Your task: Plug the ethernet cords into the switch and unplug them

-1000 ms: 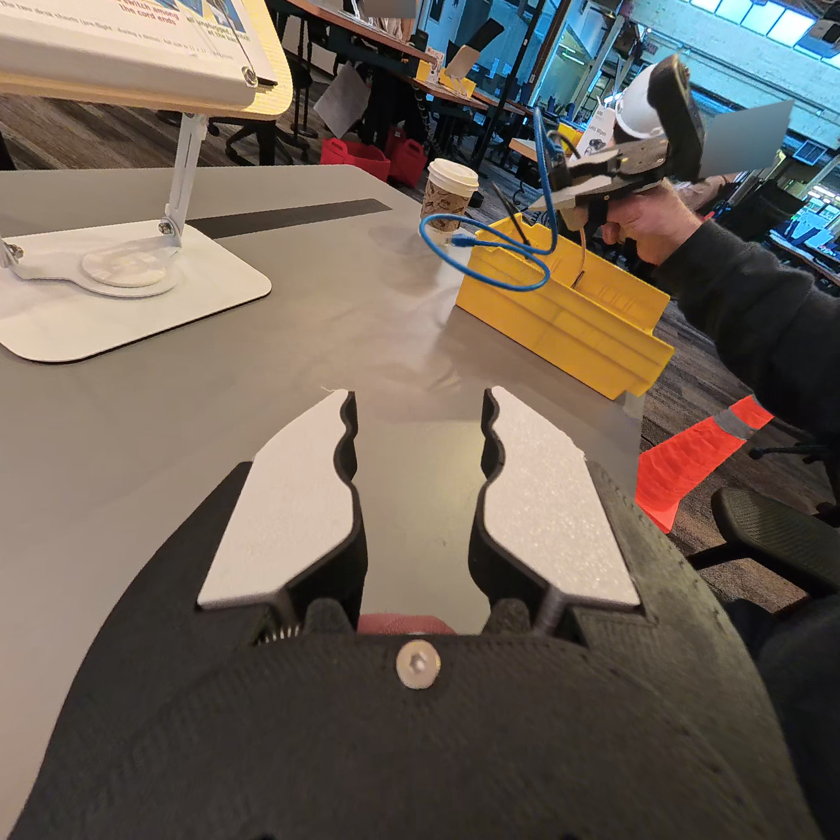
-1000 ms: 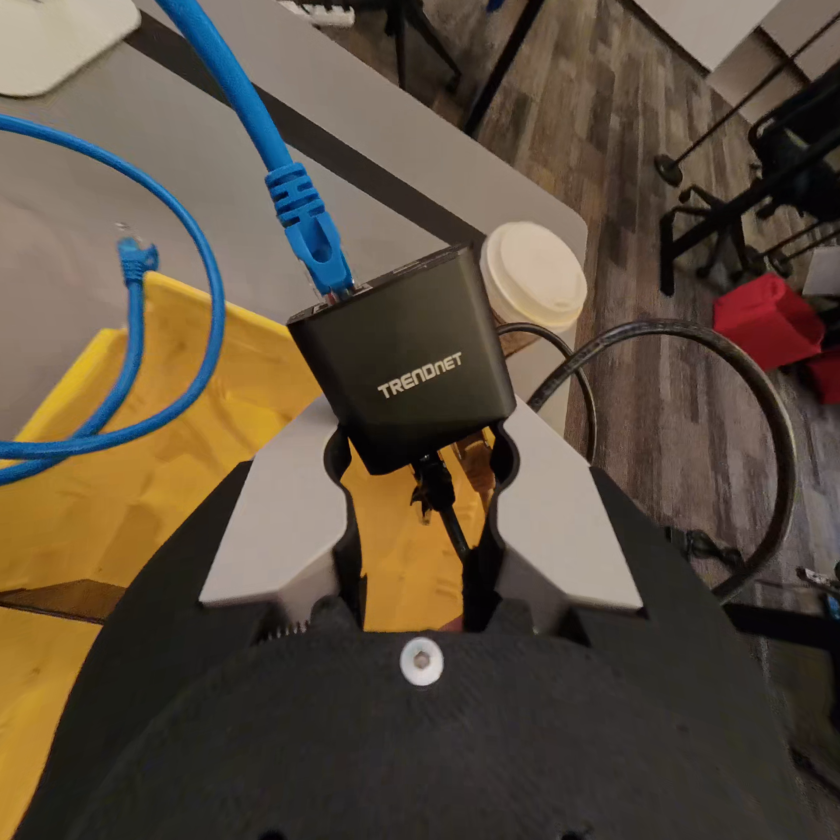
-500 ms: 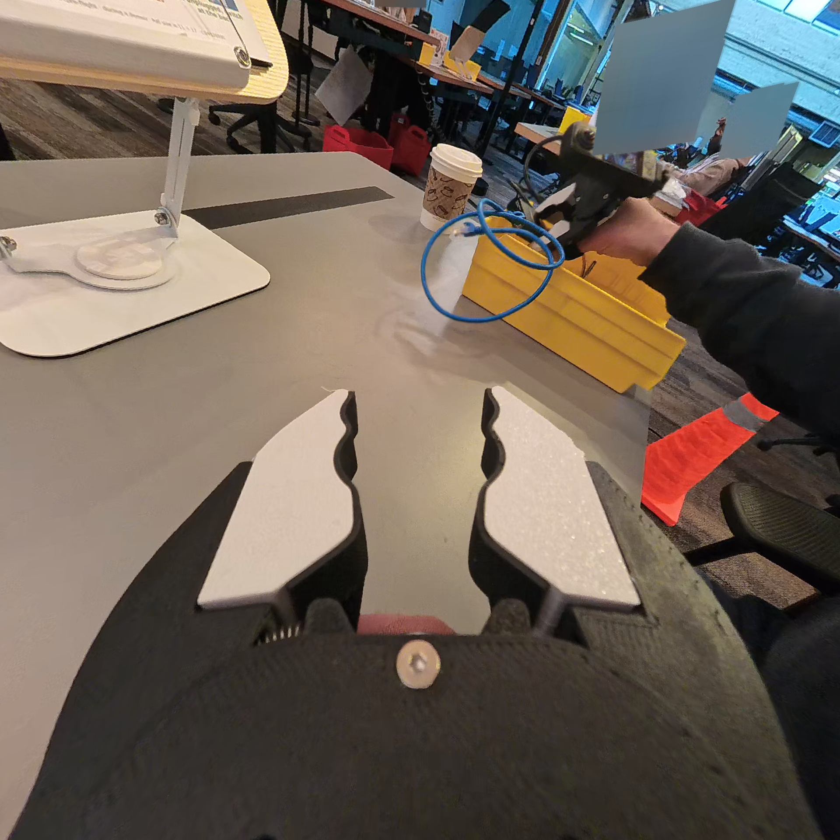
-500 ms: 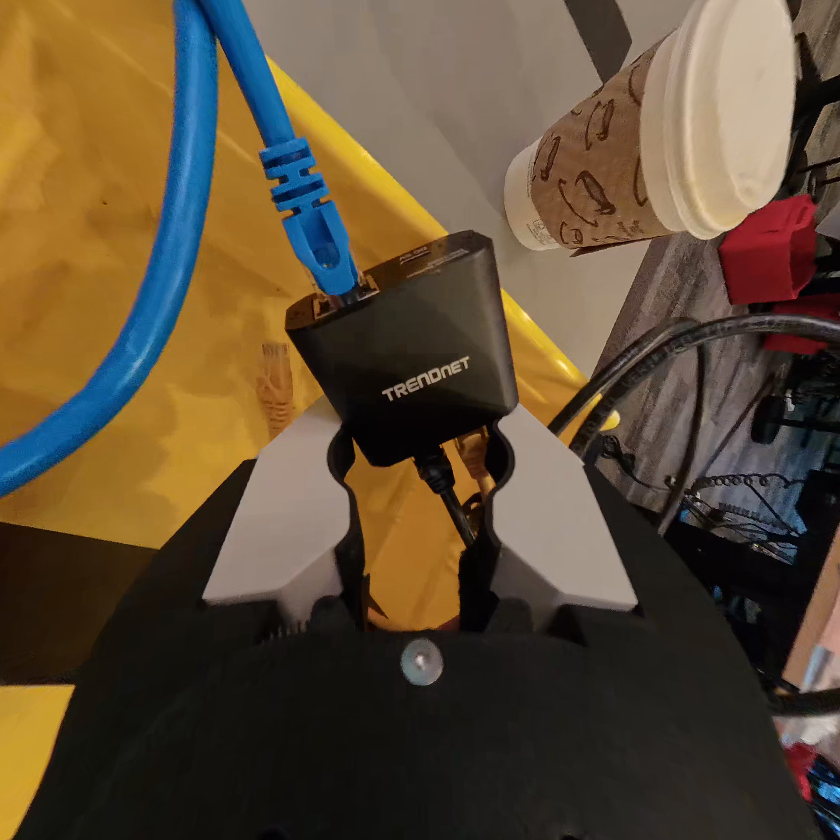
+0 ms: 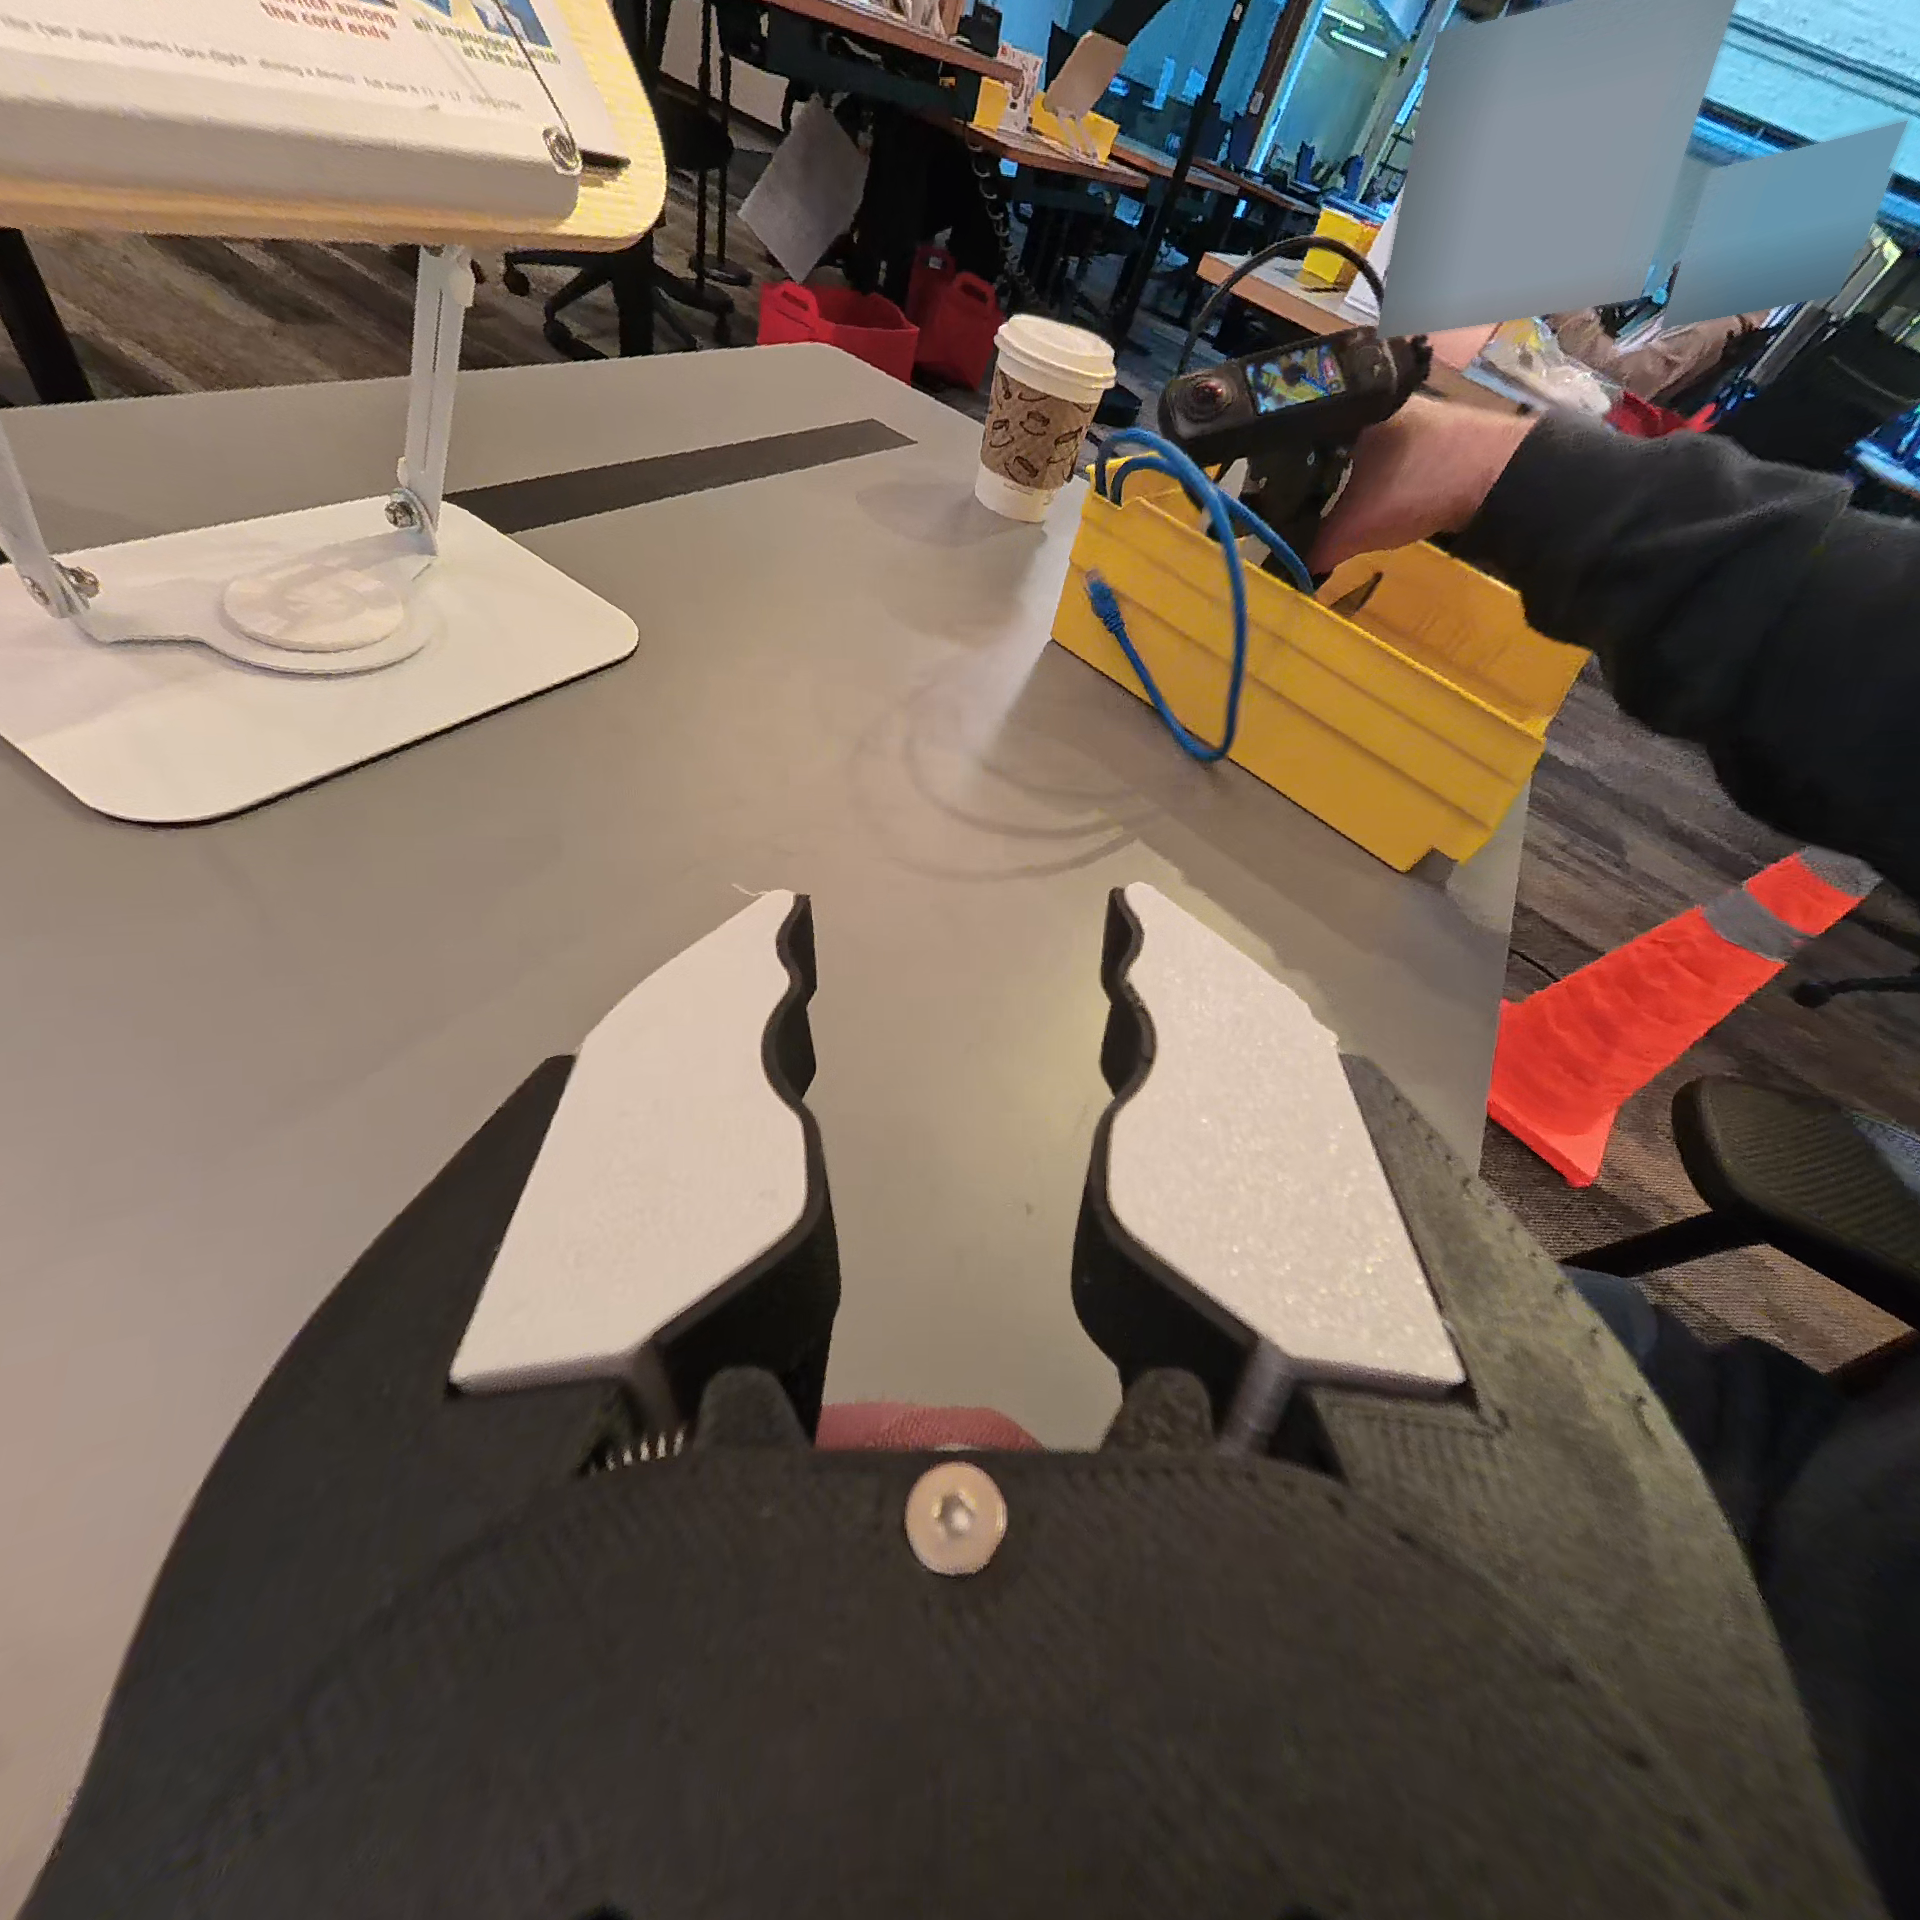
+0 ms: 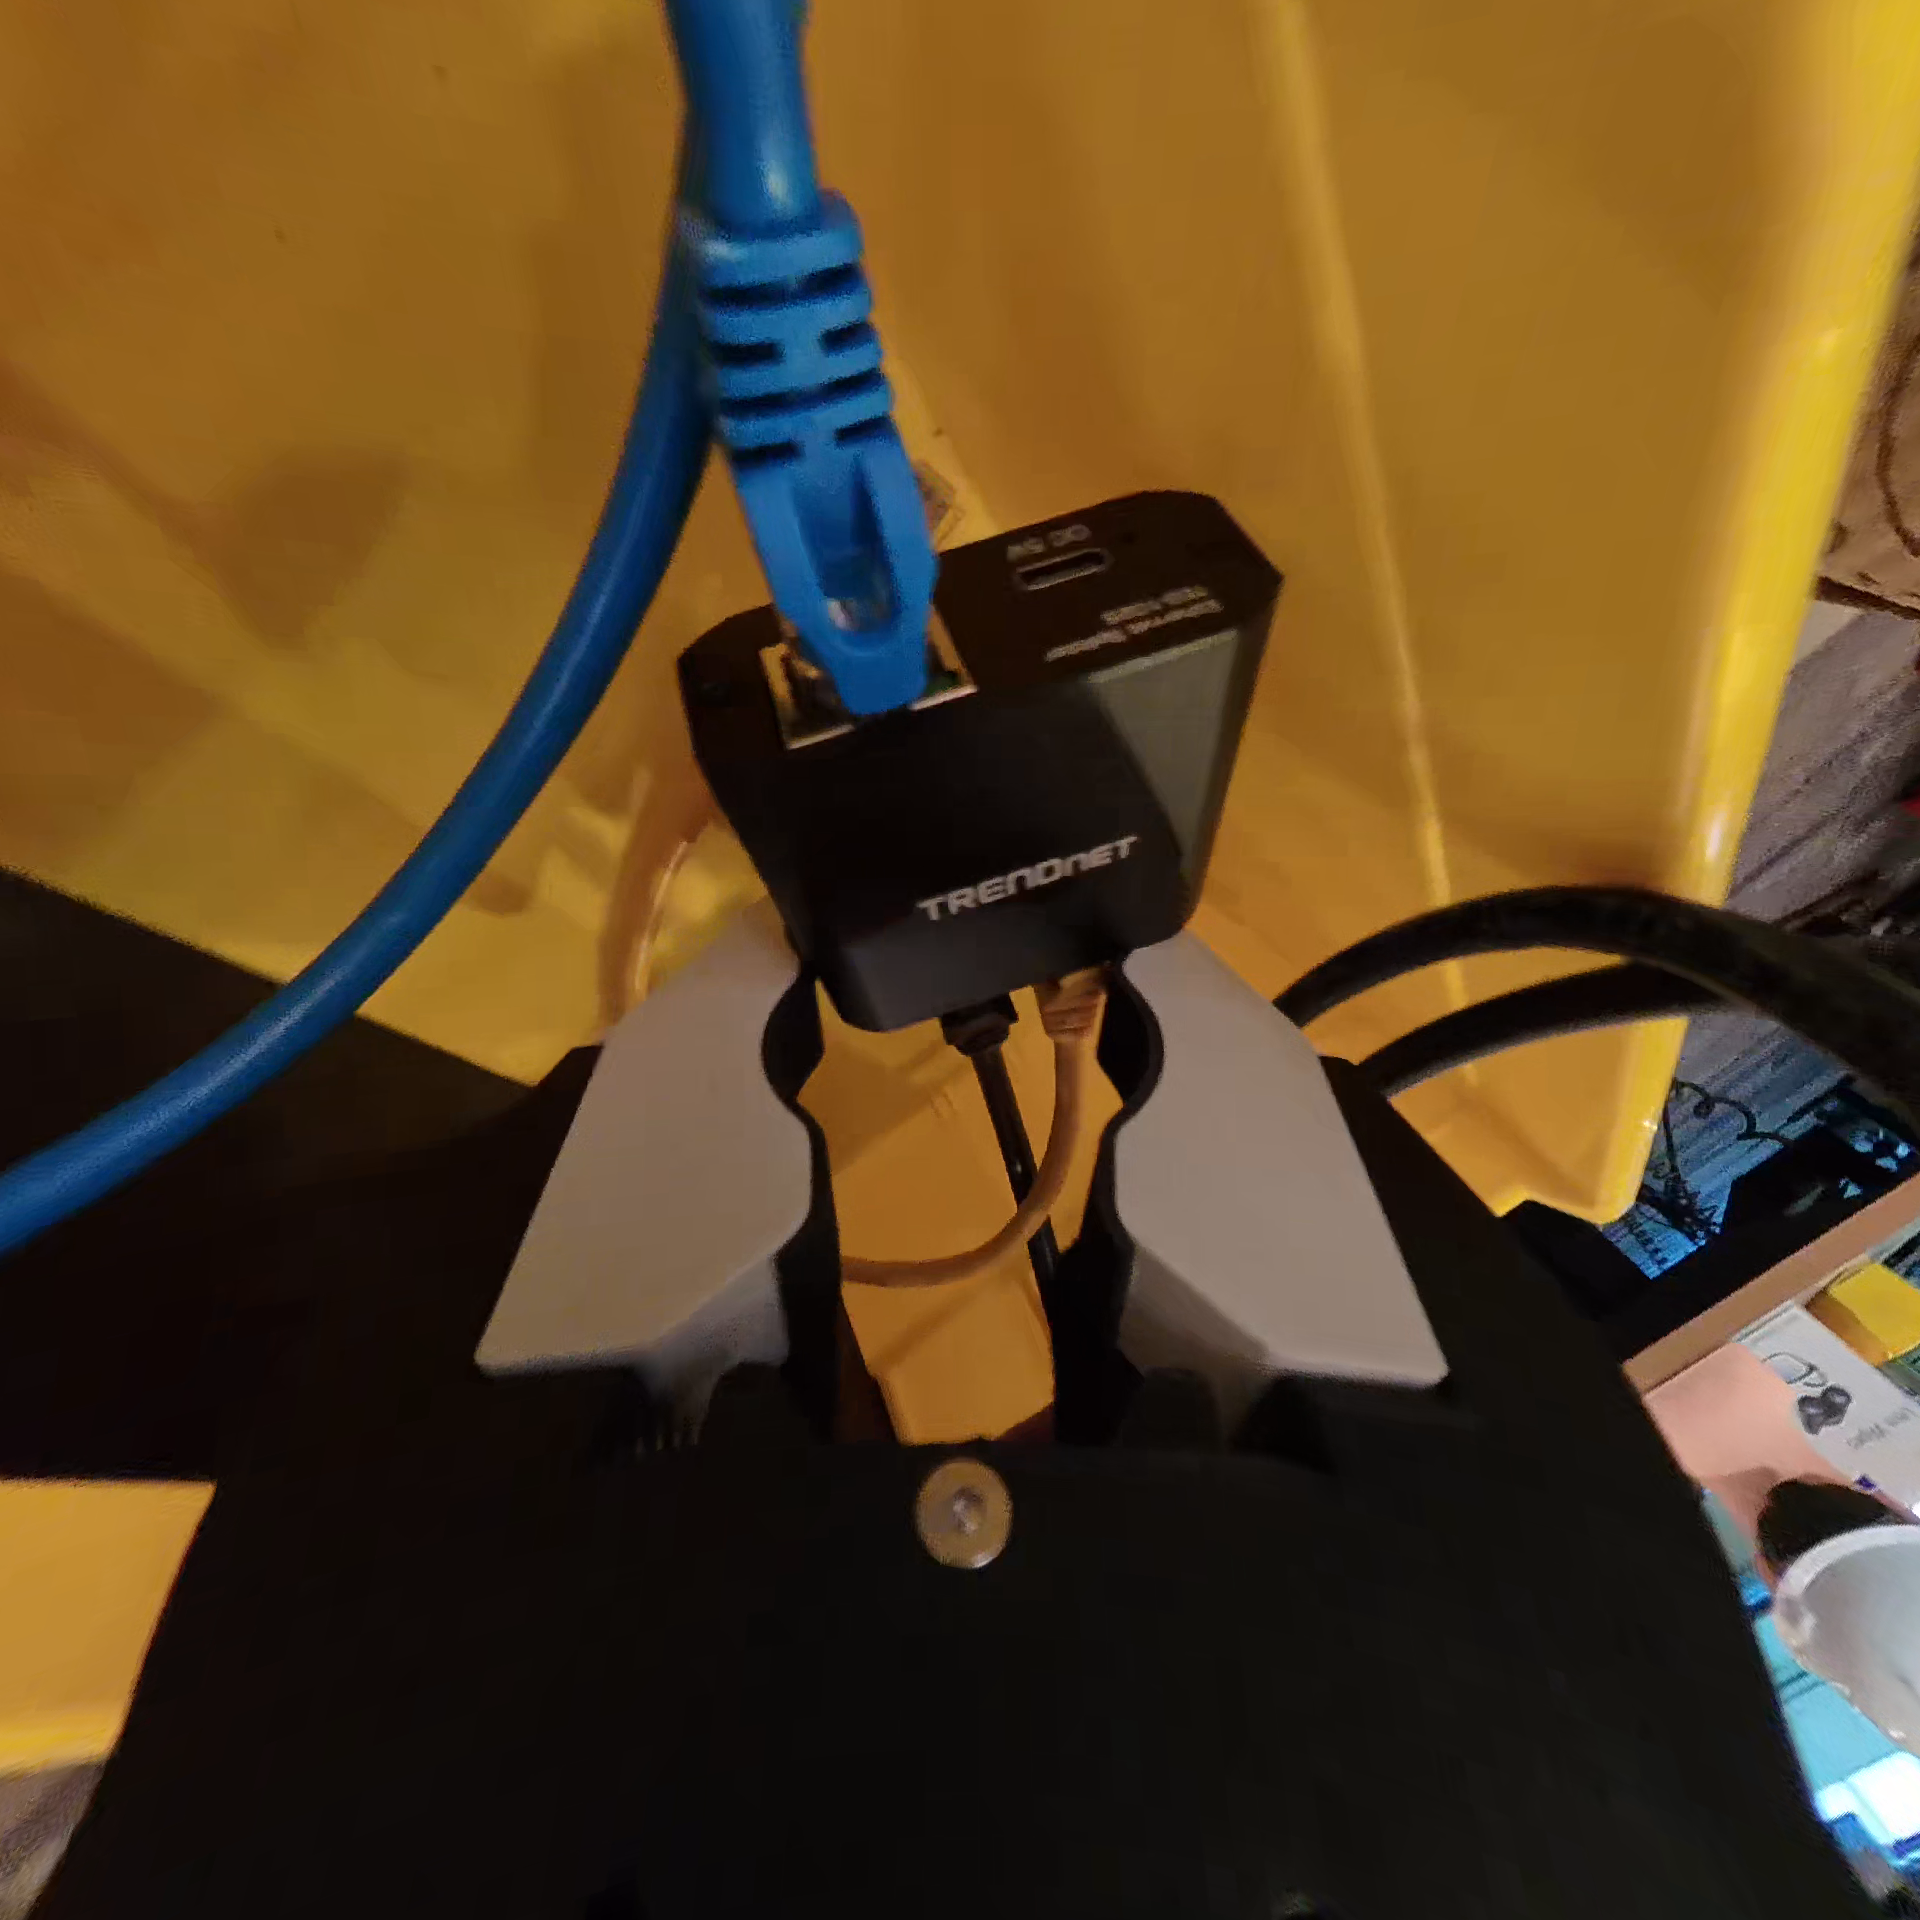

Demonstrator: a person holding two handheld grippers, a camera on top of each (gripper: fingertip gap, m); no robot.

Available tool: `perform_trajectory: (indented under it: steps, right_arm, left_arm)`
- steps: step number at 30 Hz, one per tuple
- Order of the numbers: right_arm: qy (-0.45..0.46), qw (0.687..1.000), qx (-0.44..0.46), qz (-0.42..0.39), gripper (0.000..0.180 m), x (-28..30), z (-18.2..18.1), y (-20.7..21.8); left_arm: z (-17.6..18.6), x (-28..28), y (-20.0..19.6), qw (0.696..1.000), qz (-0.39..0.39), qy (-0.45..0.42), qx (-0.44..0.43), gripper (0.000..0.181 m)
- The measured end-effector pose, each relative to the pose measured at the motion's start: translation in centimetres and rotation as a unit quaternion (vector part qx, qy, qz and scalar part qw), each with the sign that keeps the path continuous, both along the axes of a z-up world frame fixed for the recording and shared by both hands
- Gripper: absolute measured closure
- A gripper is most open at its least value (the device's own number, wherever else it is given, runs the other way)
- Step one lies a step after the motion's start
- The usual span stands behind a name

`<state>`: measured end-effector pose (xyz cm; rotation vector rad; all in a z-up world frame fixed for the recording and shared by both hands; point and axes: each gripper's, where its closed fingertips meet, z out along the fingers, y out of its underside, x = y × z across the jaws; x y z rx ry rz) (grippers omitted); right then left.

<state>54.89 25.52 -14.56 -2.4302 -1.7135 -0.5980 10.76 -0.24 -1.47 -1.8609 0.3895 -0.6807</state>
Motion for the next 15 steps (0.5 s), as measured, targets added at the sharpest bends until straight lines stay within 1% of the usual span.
perform_trajectory:
  steps: [2, 4, 7, 9, 12, 13, 14, 15]
  right_arm:
    - [-0.019, 1.0, -0.017, 0.009, 0.113, 0.0, 0.6, -0.7]
    - [-0.001, 1.0, -0.026, 0.012, 0.102, -0.7, 1.7, -1.4]
    - [0.024, 0.999, -0.027, 0.014, 0.102, -1.4, 4.2, -2.6]
    - [0.042, 0.999, -0.014, 0.018, 0.099, -1.8, 6.1, -3.3]
    - [0.068, 0.998, 0.01, 0.014, 0.103, -1.8, 8.6, -4.0]
    - [0.058, 0.998, 0.025, 0.015, 0.102, -1.3, 9.5, -4.1]
    - [0.061, 0.997, 0.044, 0.027, 0.102, -1.6, 10.4, -4.4]
    - [0.093, 0.994, 0.046, 0.044, 0.1, -3.0, 11.0, -5.1]
  left_arm:
    - [0.1, -0.2, -0.2, 1.0, 0.0, 0.004, 0.001, 0.128]
    - [0.2, -0.5, -0.3, 1.0, 0.003, 0.009, 0.0, 0.127]
    - [0.4, -0.8, -0.3, 1.0, 0.009, 0.014, 0.001, 0.127]
    - [0.8, -1.1, -0.3, 1.0, 0.015, 0.022, 0.007, 0.126]
    - [1.4, -1.6, -0.4, 0.999, 0.023, 0.029, 0.014, 0.126]
    - [1.6, -1.8, -0.4, 0.999, 0.026, 0.032, 0.017, 0.126]
    - [1.8, -1.9, -0.4, 0.999, 0.029, 0.035, 0.019, 0.126]
    - [2.0, -2.0, -0.5, 0.999, 0.029, 0.036, 0.021, 0.126]
